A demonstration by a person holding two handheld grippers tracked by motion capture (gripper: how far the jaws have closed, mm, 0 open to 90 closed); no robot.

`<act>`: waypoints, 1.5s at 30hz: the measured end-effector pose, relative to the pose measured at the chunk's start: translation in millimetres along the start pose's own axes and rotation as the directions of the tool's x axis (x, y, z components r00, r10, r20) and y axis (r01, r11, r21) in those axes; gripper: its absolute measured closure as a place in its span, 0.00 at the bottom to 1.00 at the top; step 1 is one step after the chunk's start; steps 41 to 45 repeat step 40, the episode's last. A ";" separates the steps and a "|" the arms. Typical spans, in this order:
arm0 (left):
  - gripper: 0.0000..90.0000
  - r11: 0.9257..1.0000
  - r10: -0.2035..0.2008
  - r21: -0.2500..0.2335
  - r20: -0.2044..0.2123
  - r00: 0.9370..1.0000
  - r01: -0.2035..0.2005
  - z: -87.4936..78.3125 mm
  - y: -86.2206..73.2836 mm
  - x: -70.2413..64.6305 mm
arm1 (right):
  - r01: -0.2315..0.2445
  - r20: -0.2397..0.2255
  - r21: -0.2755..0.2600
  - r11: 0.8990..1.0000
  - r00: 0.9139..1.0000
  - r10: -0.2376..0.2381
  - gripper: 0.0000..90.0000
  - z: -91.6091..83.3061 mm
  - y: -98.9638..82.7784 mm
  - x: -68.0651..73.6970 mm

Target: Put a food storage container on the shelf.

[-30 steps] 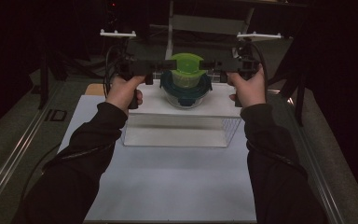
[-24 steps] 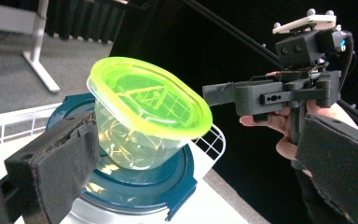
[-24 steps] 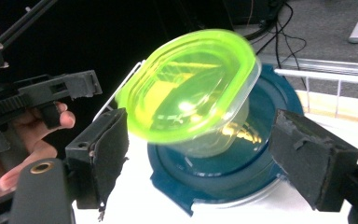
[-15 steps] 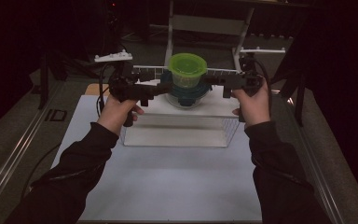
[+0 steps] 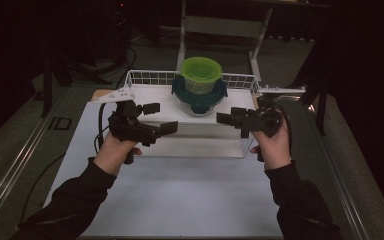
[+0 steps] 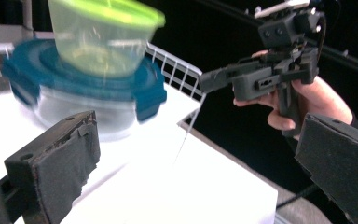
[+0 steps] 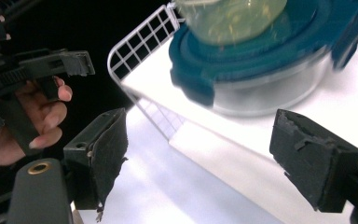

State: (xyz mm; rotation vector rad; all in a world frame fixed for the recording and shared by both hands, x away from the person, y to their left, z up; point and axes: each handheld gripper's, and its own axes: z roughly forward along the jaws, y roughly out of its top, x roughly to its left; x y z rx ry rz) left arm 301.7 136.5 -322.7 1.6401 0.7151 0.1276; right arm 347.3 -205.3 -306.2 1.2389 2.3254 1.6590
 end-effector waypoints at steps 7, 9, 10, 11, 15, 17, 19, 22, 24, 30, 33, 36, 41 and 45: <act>0.00 0.998 0.015 0.055 0.026 1.000 -0.017 -0.8 -35.1 -7.0 | 0.014 -0.009 -0.004 1.000 1.000 -0.014 0.20 4.6 -38.5 -2.6; 0.00 0.998 0.010 0.069 0.033 0.999 -0.012 0.2 -44.8 -8.0 | 0.005 -0.015 -0.002 1.000 1.000 -0.005 0.20 5.7 -48.0 -5.8; 0.00 0.997 0.011 0.075 0.037 0.999 -0.013 0.7 -48.6 -8.6 | 0.003 -0.016 -0.002 1.000 1.000 -0.003 0.20 6.2 -52.7 -7.0; 0.00 0.996 0.020 0.087 0.036 0.999 -0.023 1.3 -54.9 -9.8 | 0.002 -0.024 -0.006 1.000 1.000 -0.002 0.20 6.4 -56.5 -7.9; 0.00 0.994 0.036 0.105 0.044 0.998 -0.041 2.9 -71.3 -13.4 | 0.011 -0.023 -0.008 1.000 1.000 -0.011 0.20 7.6 -73.5 -10.0; 0.00 0.990 0.056 0.124 0.052 0.997 -0.063 3.6 -86.0 -17.1 | 0.009 -0.020 -0.006 1.000 1.000 -0.009 0.20 8.1 -90.7 -13.3; 0.00 0.989 0.056 0.132 0.060 0.997 -0.064 4.2 -95.3 -19.2 | -0.005 -0.030 0.001 1.000 1.000 0.005 0.20 8.9 -102.4 -17.0; 0.00 0.986 0.057 0.151 0.067 0.996 -0.066 6.0 -109.2 -21.9 | -0.022 -0.038 0.012 1.000 0.999 0.022 0.20 9.9 -119.7 -22.5; 0.00 0.985 0.059 0.159 0.066 0.996 -0.069 6.7 -117.4 -22.8 | -0.023 -0.026 0.016 1.000 0.999 0.023 0.20 9.3 -129.6 -25.4; 0.00 0.986 0.050 0.154 0.065 0.997 -0.060 9.5 -139.1 -21.2 | -0.029 -0.001 0.014 0.999 1.000 0.029 0.20 7.4 -156.0 -34.2; 0.00 0.987 0.044 0.154 0.064 0.997 -0.054 9.9 -144.7 -19.4 | -0.021 0.010 0.017 1.000 1.000 0.021 0.20 6.7 -161.3 -36.3; 0.00 0.987 0.057 0.146 0.046 0.997 -0.063 7.9 -150.8 -18.0 | -0.014 0.020 0.011 1.000 1.000 0.014 0.20 4.7 -166.8 -39.3; 0.00 0.988 0.062 0.141 0.042 0.997 -0.067 5.7 -151.9 -18.2 | -0.012 0.023 0.000 1.000 1.000 0.012 0.20 3.9 -167.0 -40.5; 0.00 0.988 0.062 0.141 0.042 0.997 -0.067 5.7 -151.9 -18.2 | -0.012 0.023 0.000 1.000 1.000 0.012 0.20 3.9 -167.0 -40.5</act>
